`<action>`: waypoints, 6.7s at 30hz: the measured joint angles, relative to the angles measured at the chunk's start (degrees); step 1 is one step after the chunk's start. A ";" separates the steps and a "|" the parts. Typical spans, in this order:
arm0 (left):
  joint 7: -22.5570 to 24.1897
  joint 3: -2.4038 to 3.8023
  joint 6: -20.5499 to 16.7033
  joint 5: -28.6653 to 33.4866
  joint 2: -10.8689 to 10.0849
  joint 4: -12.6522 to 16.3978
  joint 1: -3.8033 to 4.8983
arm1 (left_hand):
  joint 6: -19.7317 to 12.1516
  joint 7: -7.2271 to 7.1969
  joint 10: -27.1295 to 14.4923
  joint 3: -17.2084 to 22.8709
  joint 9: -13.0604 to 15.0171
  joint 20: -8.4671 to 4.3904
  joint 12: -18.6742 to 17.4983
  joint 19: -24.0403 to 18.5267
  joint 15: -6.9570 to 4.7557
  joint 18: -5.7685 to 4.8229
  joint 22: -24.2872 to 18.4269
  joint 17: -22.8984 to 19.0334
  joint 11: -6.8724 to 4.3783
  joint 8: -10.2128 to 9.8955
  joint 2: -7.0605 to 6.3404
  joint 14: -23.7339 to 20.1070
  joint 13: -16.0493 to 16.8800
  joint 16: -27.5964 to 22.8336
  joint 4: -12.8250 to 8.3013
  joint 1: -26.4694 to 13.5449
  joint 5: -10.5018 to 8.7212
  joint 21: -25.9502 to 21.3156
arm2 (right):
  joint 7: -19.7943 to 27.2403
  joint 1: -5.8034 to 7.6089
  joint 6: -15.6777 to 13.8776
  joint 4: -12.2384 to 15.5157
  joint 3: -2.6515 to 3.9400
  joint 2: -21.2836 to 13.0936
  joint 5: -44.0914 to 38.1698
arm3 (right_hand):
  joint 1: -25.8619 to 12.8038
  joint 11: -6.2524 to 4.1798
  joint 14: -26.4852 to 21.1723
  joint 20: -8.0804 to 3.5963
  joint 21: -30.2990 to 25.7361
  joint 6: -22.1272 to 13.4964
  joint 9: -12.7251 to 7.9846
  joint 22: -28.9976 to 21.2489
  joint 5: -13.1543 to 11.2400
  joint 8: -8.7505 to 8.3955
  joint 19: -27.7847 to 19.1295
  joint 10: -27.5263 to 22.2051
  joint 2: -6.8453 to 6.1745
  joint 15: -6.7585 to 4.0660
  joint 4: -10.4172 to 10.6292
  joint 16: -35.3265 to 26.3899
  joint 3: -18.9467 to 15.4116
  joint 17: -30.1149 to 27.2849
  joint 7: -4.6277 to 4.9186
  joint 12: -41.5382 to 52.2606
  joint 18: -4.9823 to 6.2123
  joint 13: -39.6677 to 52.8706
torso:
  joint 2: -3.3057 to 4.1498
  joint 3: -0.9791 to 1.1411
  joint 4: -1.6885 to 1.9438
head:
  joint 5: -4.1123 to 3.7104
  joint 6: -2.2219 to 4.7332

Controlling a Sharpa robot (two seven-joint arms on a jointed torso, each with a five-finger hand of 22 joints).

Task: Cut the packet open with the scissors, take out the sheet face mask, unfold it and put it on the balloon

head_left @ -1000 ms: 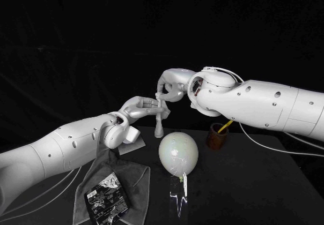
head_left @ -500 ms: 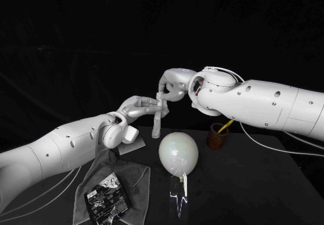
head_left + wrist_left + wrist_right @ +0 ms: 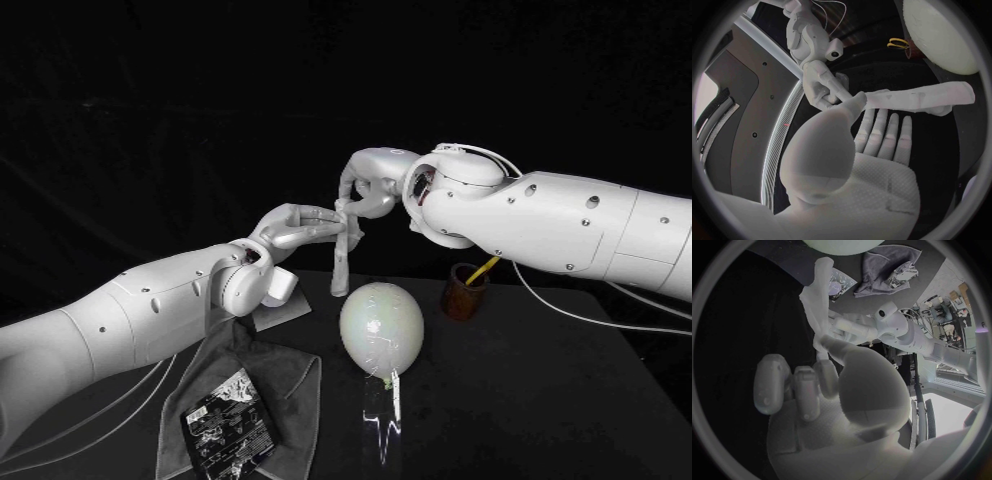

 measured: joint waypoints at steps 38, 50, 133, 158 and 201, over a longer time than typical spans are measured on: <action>1.81 0.02 -2.13 5.33 0.69 -0.55 0.01 | 6.59 -0.38 0.32 3.80 0.59 0.00 0.00 0.00 -0.65 0.00 -0.60 0.40 -0.96 1.89 1.59 1.91 0.02 -0.43 -0.17 -0.67 0.01 -0.89 | 0.01 -0.06 0.50 -0.74 -0.22 0.49 0.27 | 0.06 0.02 0.00 0.00 -0.05 0.08 0.00 0.00 -0.22 -0.12 -0.01 -0.02 0.06 0.00 0.01 0.01 -0.01 0.00 -0.07 0.12 0.00 0.01 | -0.01 0.00 -0.01 | 0.08 0.09; 1.65 0.02 -1.72 5.15 0.78 -0.47 0.01 | 3.57 -0.09 0.32 3.54 -0.51 0.00 0.00 0.00 -0.65 0.00 -0.71 0.45 -0.96 -0.45 -0.25 1.91 0.02 -0.86 0.09 -2.50 0.01 -1.39 | 0.01 -0.06 0.51 -0.89 -0.22 0.55 0.29 | 0.05 0.11 0.00 0.00 -0.10 0.03 0.00 -0.05 0.00 0.08 -0.01 -0.11 0.05 0.00 0.01 -0.10 -0.01 -0.04 -0.02 0.12 0.00 0.01 | -0.01 0.00 -0.01 | 0.08 0.05; -7.74 0.60 0.00 -5.23 0.04 -1.11 2.86 | 2.67 0.29 9.67 16.46 9.16 -0.16 -3.95 13.30 -5.06 3.76 0.80 4.87 -3.69 15.15 1.45 18.80 -0.05 3.68 3.79 -4.49 -0.75 1.79 | 0.86 -0.54 -1.96 -1.06 -0.63 0.15 0.33 | -0.01 -0.08 0.00 -0.06 0.19 0.10 0.00 -0.04 -0.01 0.00 0.04 -0.10 -0.01 0.00 0.09 -0.12 -0.23 -0.04 -0.11 0.25 0.00 -0.01 | -0.01 -0.01 0.00 | -0.15 -0.11; -5.43 0.51 0.44 3.61 -0.44 -0.74 2.78 | -22.25 -2.38 12.76 20.10 23.92 -0.12 -5.87 10.29 -3.24 1.82 -0.28 4.70 -2.32 23.29 -3.86 16.15 -0.03 0.55 8.74 -7.60 -0.20 -0.44 | 0.88 -0.46 -2.42 -1.42 -0.55 0.41 0.11 | -0.01 -0.30 0.00 -0.02 0.18 0.17 0.00 -0.01 -0.22 0.09 0.01 0.11 -0.02 0.00 0.09 -0.01 -0.23 -0.01 -0.15 0.22 0.00 -0.03 | -0.01 -0.01 0.00 | -0.29 0.18; -9.10 0.28 3.71 -2.12 1.20 -1.46 2.36 | -8.08 -0.79 7.08 4.26 6.89 -0.15 -1.99 2.76 -2.50 0.01 -0.86 5.49 -2.17 15.08 -3.82 10.76 0.15 0.77 6.70 -2.25 -0.21 -3.54 | 0.82 -0.47 -3.48 -1.19 -0.55 0.58 0.08 | -0.18 -0.13 0.00 -0.01 0.17 0.08 0.00 -0.04 0.00 0.09 -0.01 0.26 -0.19 0.00 0.10 -0.08 -0.24 -0.05 -0.27 0.34 0.00 -0.01 | 0.01 0.00 0.02 | -0.40 0.18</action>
